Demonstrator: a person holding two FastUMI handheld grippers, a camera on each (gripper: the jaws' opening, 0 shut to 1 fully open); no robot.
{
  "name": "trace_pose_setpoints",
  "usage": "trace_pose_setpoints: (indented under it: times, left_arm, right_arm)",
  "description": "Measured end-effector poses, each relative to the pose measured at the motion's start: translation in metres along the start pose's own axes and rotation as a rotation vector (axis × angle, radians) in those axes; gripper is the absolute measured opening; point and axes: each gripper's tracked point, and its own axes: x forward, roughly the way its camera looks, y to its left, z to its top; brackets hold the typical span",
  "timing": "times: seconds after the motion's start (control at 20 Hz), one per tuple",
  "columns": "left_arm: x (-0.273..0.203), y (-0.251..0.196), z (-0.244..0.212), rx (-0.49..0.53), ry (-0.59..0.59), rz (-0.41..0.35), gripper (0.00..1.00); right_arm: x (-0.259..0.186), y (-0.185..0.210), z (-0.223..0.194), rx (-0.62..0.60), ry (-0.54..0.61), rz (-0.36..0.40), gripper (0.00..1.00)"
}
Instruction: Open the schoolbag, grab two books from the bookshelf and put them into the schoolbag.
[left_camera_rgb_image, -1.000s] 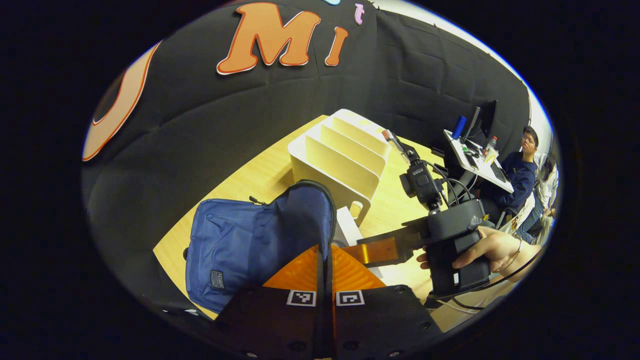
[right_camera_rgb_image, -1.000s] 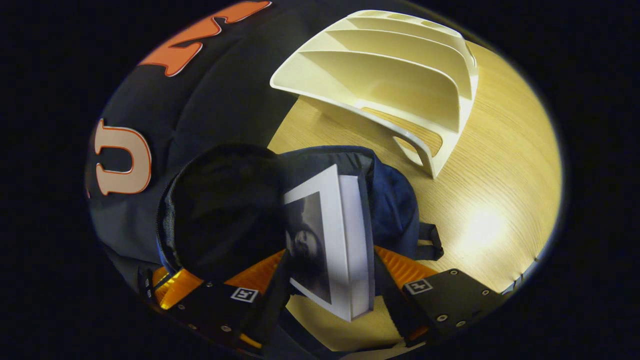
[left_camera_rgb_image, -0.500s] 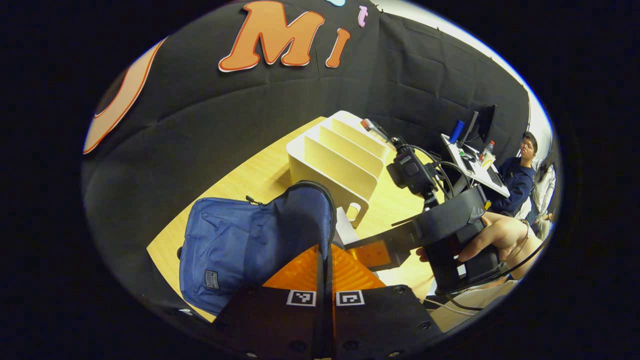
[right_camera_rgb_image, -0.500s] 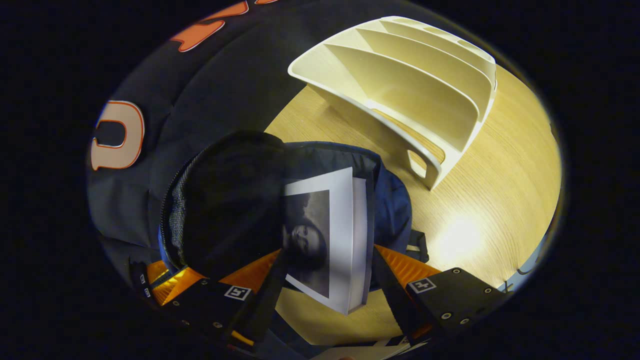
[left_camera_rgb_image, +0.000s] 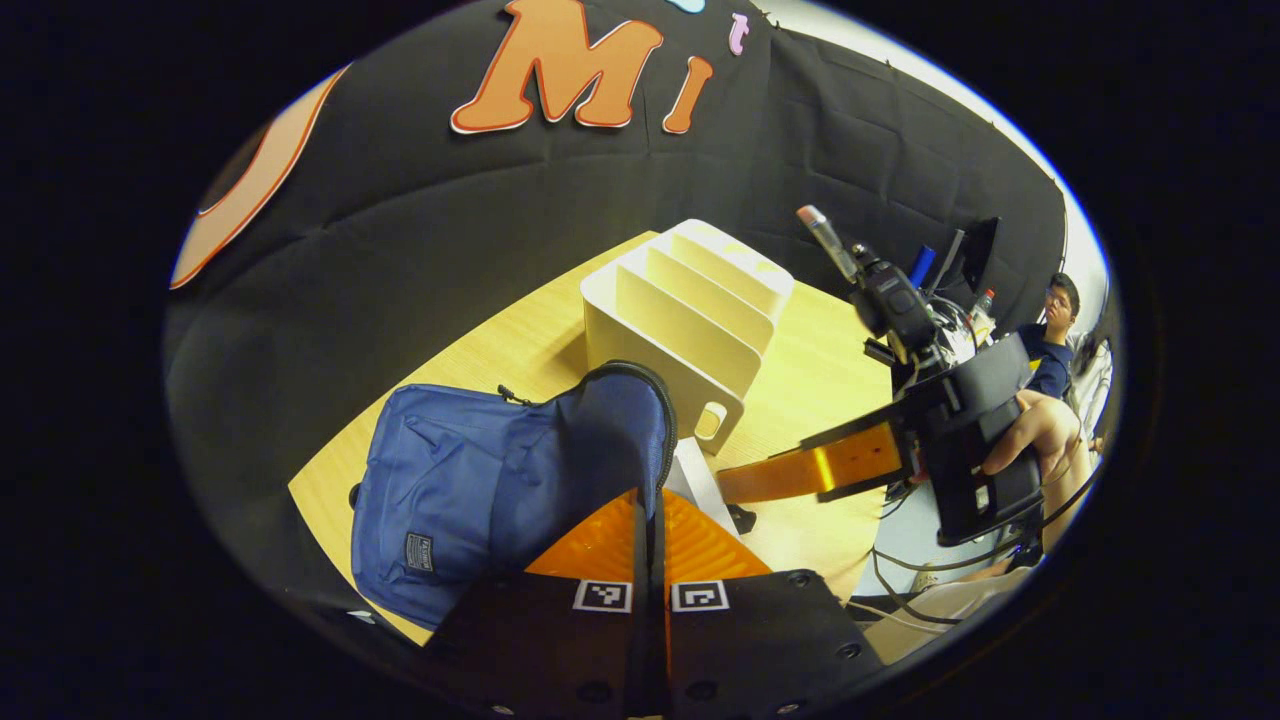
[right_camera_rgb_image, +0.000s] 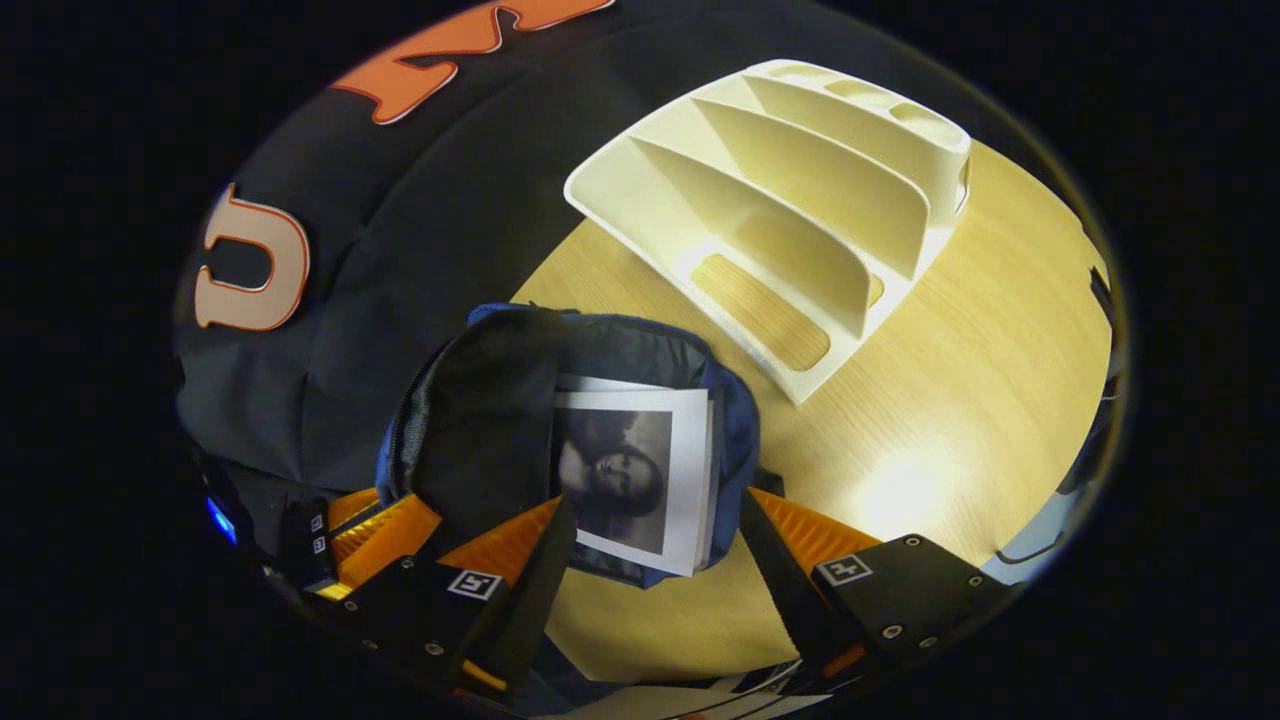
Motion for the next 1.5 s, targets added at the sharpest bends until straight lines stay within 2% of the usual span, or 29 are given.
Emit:
trace_pose_setpoints:
  times: [0.25,0.4,0.8,0.9,0.95,1.0,1.05,1.2,1.25,1.5]
  left_arm:
    - [0.006,-0.006,-0.001,0.008,0.021,0.059,0.00]
    - [0.014,-0.013,-0.003,-0.001,0.044,0.109,0.00]
    - [0.049,-0.048,-0.024,-0.135,0.135,0.234,0.03]
    - [0.059,-0.060,-0.030,-0.200,0.152,0.239,0.12]
    - [0.063,-0.066,-0.032,-0.235,0.153,0.236,0.25]
    - [0.061,-0.071,-0.041,-0.258,0.150,0.244,0.30]
    - [0.059,-0.074,-0.048,-0.277,0.146,0.258,0.44]
    - [0.059,-0.081,-0.051,-0.332,0.133,0.296,0.95]
    - [0.057,-0.085,-0.051,-0.341,0.123,0.309,1.00]
    - [0.052,-0.091,-0.033,-0.359,0.039,0.378,0.99]
  right_arm:
    - [-0.047,-0.047,0.035,-0.082,-0.087,-0.041,0.98]
    - [-0.068,-0.074,0.060,-0.085,-0.110,-0.030,0.98]
    - [-0.073,-0.138,0.100,-0.194,0.013,0.007,0.98]
    - [-0.074,-0.148,0.112,-0.226,0.037,0.010,0.98]
    - [-0.073,-0.151,0.116,-0.237,0.043,0.015,0.98]
    - [-0.075,-0.154,0.121,-0.251,0.050,0.022,0.98]
    - [-0.075,-0.156,0.125,-0.265,0.058,0.025,0.98]
    - [-0.076,-0.164,0.132,-0.294,0.075,0.035,0.98]
    - [-0.076,-0.165,0.134,-0.299,0.078,0.042,0.98]
    - [-0.084,-0.167,0.155,-0.347,0.044,0.068,0.98]
